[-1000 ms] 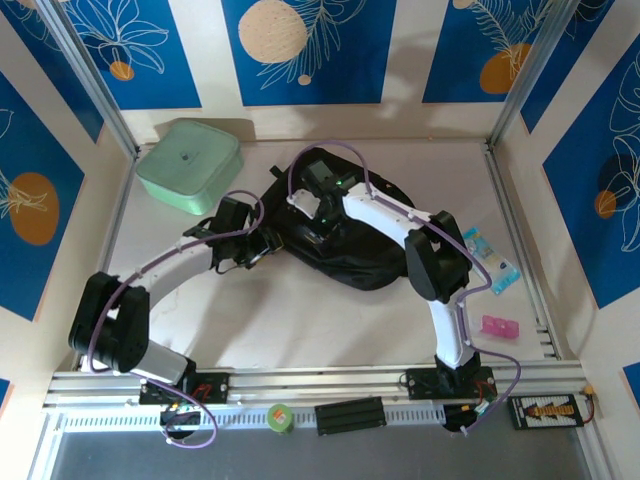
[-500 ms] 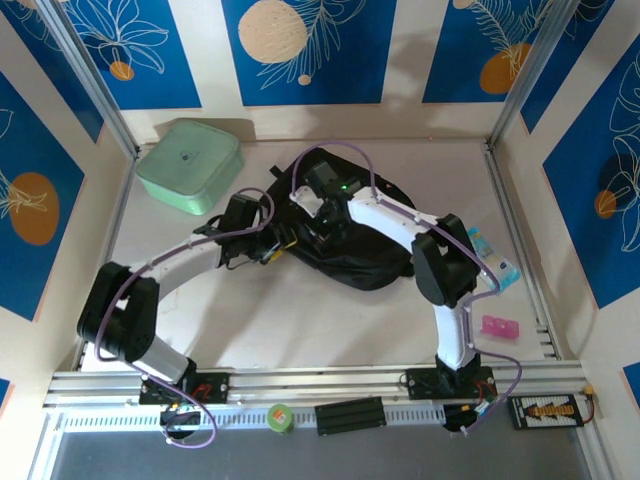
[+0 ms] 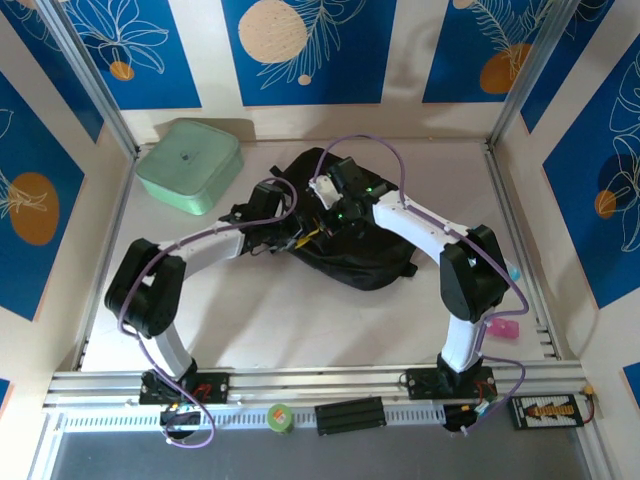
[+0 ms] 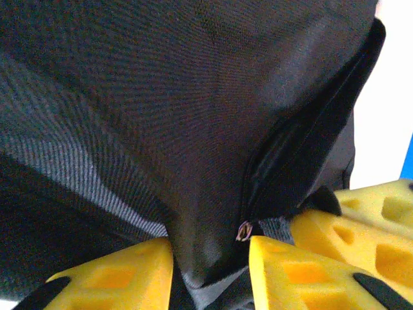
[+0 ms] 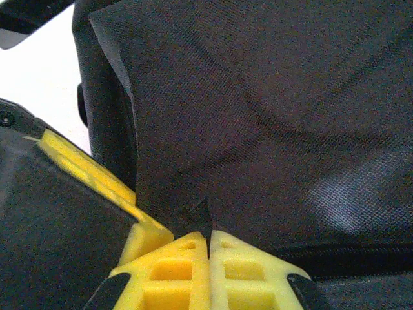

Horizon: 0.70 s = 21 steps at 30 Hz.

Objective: Pack the student bag
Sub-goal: Zip the student bag at the center of the table.

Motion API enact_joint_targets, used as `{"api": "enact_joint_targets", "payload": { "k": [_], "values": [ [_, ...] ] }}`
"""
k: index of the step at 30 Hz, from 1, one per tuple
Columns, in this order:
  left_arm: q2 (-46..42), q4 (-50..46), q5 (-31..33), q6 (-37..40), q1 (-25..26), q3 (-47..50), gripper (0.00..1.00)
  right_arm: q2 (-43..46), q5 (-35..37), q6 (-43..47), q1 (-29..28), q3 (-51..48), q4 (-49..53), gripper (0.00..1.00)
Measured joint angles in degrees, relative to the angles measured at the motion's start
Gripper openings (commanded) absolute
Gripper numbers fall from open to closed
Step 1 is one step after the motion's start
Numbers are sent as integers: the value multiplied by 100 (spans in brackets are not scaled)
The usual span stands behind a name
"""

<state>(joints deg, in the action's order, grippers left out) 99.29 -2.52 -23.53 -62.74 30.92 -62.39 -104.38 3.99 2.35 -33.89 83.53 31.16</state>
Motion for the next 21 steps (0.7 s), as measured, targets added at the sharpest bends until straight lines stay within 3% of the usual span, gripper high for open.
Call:
{"api": "enact_joint_targets", "payload": {
  "k": [2,3,10,16,21],
  "values": [
    [70,-140,70,-13,9,-101,4,0,11,-101,17,-9,-46,0],
    [98,-214,109,20,9,-131,0,2,33,-144,33,-9,-63,0],
    [136,-586,367,247,28,-238,0,-39,931,-697,170,55,-103,0],
    [136,-800,592,444,50,-238,0,-321,2006,-1353,662,579,-114,0],
    [136,-837,623,533,50,-238,0,-772,2457,-1875,977,1266,87,0]
  ]
}}
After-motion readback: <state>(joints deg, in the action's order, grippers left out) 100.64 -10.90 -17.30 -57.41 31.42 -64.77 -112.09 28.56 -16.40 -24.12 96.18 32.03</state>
